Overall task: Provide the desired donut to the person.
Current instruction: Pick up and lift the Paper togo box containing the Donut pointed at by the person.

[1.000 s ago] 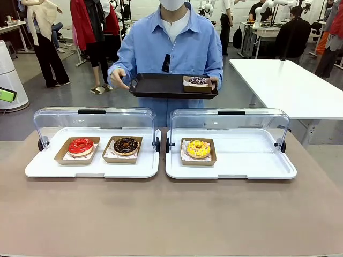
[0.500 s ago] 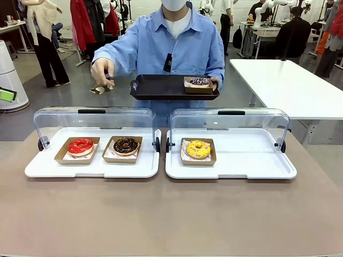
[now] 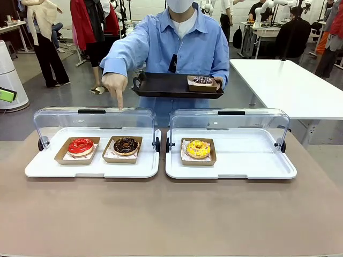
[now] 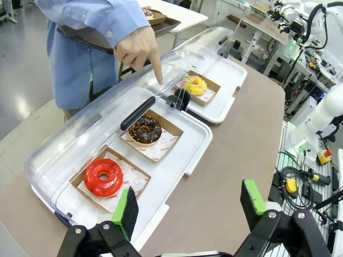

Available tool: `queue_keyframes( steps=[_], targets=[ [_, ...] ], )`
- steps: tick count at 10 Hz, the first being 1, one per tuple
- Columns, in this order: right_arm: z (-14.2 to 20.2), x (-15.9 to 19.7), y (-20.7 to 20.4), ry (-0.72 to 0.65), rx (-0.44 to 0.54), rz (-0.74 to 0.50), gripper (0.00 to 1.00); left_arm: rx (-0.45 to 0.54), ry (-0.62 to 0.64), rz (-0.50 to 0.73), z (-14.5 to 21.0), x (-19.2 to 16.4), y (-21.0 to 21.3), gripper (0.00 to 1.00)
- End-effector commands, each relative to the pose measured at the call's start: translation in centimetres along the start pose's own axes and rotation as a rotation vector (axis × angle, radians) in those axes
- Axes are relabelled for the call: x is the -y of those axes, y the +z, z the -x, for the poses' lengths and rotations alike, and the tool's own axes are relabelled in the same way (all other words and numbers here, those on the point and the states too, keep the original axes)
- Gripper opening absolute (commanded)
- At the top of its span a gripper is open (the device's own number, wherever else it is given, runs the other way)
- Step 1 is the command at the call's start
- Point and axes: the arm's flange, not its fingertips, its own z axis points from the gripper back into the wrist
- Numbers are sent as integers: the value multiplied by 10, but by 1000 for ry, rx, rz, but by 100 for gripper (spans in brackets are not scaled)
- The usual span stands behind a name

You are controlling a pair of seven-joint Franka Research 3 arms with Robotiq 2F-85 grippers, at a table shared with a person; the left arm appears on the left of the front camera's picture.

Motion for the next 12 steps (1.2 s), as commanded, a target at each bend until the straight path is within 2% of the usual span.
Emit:
queue_keyframes(
  steps=[1, 2, 3, 5, 6, 7, 8, 10, 12],
  targets=[
    [1, -1, 1, 6, 5, -6, 100, 0, 0, 0, 0, 0, 0, 100],
    [1, -1, 1, 6, 5, -6, 100, -35, -19, -43, -9, 3, -9, 100],
    [1, -1, 1, 6, 5, -6, 100, -105, -102, -90, -20, 16, -22, 100],
    [1, -1, 1, 6, 5, -6, 100, -390, -368, -201, -40, 58, -63, 100],
    [1, -1, 1, 6, 5, -6, 100, -529, -479, -184, -42, 77, -84, 100],
    [1, -1, 1, 6, 5, -6, 100, -633, -562, -218, -45, 90, -109, 100],
    [1, -1, 1, 6, 5, -6, 100, -726, -619, -244, -45, 97, -135, 100],
    [1, -1, 1, 6, 5, -6, 100, -904, -650, -258, -35, 95, -183, 100],
    [1, -1, 1, 6, 5, -6, 100, -956, -669, -242, -22, 95, -198, 100]
  ],
)
